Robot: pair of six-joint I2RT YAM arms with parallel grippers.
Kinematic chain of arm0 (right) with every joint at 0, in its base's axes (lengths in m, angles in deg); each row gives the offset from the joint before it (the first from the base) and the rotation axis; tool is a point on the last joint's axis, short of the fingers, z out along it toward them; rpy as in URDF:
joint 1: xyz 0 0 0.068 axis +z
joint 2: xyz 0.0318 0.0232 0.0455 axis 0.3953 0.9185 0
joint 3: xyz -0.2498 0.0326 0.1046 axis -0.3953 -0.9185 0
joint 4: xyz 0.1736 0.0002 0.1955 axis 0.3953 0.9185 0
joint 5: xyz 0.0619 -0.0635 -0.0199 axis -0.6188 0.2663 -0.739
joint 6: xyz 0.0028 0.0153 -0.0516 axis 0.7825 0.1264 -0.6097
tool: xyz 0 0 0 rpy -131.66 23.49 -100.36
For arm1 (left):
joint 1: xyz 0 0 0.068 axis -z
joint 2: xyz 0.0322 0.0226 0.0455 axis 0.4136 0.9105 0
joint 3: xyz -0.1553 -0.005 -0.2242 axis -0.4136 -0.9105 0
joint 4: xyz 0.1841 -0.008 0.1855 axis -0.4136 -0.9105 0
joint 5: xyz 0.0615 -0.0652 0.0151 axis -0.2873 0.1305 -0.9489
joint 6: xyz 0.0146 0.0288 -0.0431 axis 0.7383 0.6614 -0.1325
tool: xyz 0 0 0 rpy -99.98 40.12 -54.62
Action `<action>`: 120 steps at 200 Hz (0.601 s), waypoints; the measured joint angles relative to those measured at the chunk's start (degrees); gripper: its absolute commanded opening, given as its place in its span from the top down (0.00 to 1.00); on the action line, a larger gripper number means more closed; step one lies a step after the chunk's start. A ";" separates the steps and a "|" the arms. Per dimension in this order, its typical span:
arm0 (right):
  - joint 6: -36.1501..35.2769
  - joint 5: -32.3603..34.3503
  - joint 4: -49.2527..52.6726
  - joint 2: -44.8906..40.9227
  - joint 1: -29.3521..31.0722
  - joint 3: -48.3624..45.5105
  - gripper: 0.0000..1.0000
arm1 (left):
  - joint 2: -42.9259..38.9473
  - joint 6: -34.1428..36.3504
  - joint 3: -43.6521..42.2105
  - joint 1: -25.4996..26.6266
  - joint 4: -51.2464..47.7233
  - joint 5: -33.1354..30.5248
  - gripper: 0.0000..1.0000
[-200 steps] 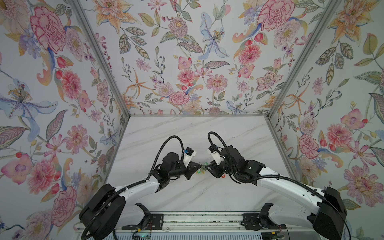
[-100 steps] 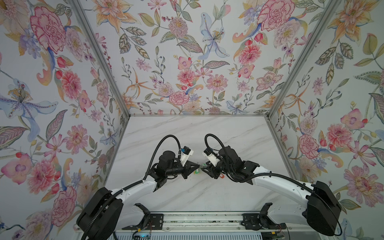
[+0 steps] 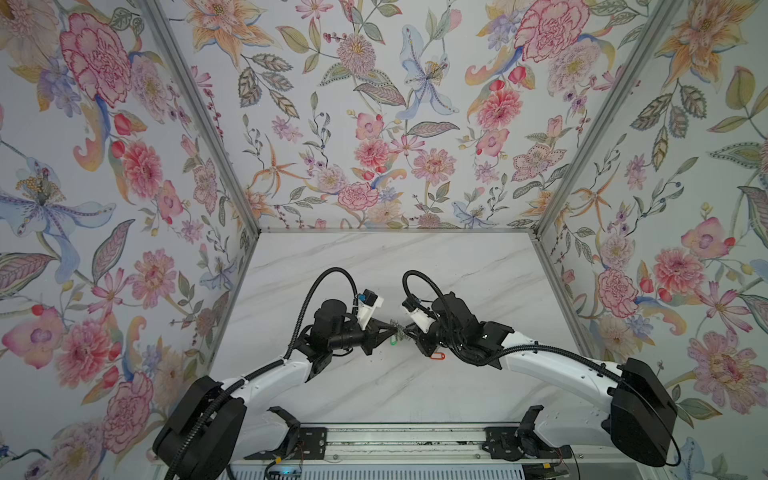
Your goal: Remove the keys from the keyring
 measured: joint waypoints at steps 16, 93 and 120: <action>-0.42 2.69 0.61 -0.42 1.01 0.00 0.97 | 0.00 -0.07 0.00 -0.28 0.00 0.33 1.00; -4.46 15.06 3.96 -0.74 6.84 0.26 0.98 | 0.68 -1.16 -0.13 -0.68 1.09 0.59 1.00; -6.08 18.29 5.62 -0.07 8.44 1.95 0.98 | 0.94 -1.55 -0.46 -0.68 1.11 0.81 1.00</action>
